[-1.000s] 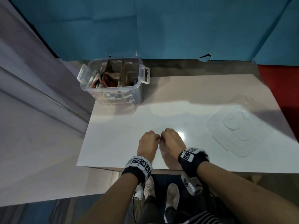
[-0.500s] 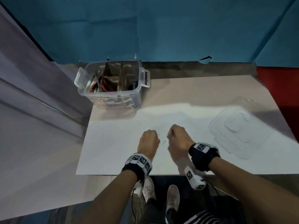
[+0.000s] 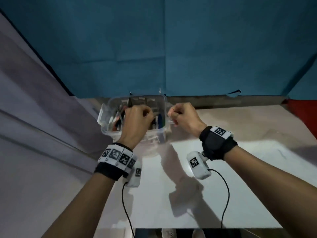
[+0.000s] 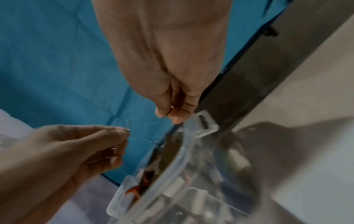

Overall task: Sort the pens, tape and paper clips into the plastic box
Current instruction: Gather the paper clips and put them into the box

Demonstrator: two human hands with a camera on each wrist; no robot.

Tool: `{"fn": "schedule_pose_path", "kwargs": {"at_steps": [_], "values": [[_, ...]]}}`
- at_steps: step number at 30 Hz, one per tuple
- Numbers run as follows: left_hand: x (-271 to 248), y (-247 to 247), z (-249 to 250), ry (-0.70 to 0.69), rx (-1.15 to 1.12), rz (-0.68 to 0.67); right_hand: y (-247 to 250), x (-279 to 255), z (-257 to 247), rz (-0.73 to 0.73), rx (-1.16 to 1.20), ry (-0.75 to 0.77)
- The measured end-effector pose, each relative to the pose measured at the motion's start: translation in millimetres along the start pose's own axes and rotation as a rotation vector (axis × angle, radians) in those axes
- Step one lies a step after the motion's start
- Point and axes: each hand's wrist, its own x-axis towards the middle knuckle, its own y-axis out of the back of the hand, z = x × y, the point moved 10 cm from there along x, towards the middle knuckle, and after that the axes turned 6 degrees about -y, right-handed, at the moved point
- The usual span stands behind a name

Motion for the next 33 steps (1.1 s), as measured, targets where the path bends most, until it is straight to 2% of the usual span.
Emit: {"fn": "schedule_pose_path", "kwargs": {"at_steps": [4, 8, 12, 16, 18, 21, 23, 26, 29, 33], "values": [[50, 17, -75, 0.156, 0.126, -0.009, -40, 48, -46, 0.062, -0.005, 0.014], [81, 12, -107, 0.218, 0.252, -0.057, -81, 87, -54, 0.057, 0.068, -0.085], [85, -1, -111, 0.177, 0.278, -0.134, -95, 105, -40, 0.019, -0.096, -0.165], [73, -2, -110, 0.086, 0.279, -0.108, -77, 85, -35, -0.053, 0.010, -0.170], [58, -4, -91, 0.046, 0.219, -0.089, -59, 62, -38, -0.135, 0.039, -0.128], [17, -22, -33, -0.085, 0.062, -0.121, -32, 21, -24, -0.280, -0.070, -0.093], [-15, -49, -7, -0.121, -0.006, -0.221, -23, -4, 1, -0.411, -0.191, -0.103], [-66, -112, -16, -0.038, 0.009, -0.424, -13, -39, 67, -0.545, -0.366, -0.213], [-120, -165, -41, 0.088, 0.092, -0.589, -3, -68, 131, -0.536, -0.571, -0.239], [-184, -202, -48, 0.185, 0.105, -0.646, 6, -108, 181, -0.384, -0.707, -0.150]]}}
